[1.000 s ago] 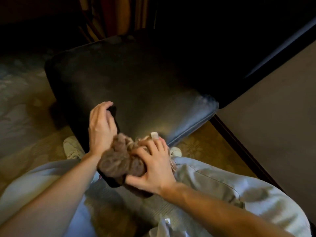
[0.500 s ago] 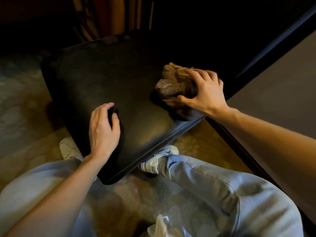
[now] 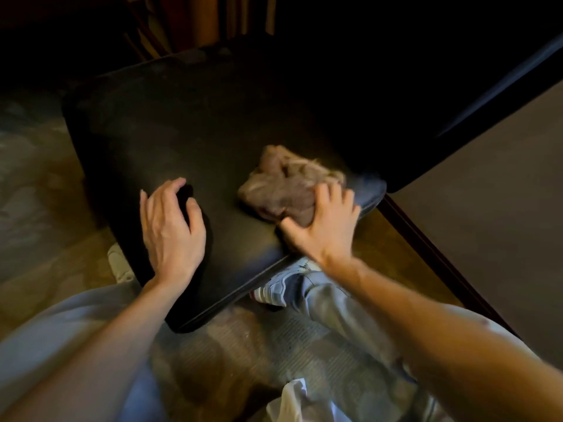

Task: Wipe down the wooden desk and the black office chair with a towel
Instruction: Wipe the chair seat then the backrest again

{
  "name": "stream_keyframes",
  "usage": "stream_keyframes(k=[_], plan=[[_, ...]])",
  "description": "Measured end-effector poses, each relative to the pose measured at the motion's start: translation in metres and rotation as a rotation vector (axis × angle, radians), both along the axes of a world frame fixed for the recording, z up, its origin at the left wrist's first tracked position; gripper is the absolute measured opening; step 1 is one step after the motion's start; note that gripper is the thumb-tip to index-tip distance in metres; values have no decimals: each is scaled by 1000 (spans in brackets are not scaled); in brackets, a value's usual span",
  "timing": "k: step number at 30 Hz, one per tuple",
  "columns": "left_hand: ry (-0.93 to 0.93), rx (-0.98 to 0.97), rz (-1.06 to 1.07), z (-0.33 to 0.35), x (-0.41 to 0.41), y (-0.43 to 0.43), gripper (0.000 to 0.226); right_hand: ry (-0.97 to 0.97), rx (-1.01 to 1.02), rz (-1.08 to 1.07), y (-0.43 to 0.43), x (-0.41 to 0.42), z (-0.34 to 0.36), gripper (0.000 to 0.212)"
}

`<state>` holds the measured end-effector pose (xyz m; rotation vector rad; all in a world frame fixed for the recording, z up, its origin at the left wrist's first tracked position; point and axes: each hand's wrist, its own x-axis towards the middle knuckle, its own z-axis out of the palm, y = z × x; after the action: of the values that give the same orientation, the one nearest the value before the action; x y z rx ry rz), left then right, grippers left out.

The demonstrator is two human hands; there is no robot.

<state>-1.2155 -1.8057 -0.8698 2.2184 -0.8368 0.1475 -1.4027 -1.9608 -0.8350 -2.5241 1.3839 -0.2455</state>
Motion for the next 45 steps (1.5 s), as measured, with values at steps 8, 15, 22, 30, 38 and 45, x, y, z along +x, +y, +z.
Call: stream_keyframes(k=[8,15,22,30,38,45], plan=[[33,-55,-78,-3,17,8,31,-121,12,244,49,-3,28,74],[38,-30,-67,-1,21,9,27,41,-58,-10,-86,-56,41,92],[42,-38,-57,-3,15,6,26,-70,60,-225,-34,-29,10,84],[11,-43,-64,-3,9,7,31,-191,157,236,32,5,29,70],[29,-33,-41,-6,3,7,30,40,111,-130,-107,-57,24,81],[24,-65,-2,-9,-11,3,28,37,50,144,36,13,14,68]])
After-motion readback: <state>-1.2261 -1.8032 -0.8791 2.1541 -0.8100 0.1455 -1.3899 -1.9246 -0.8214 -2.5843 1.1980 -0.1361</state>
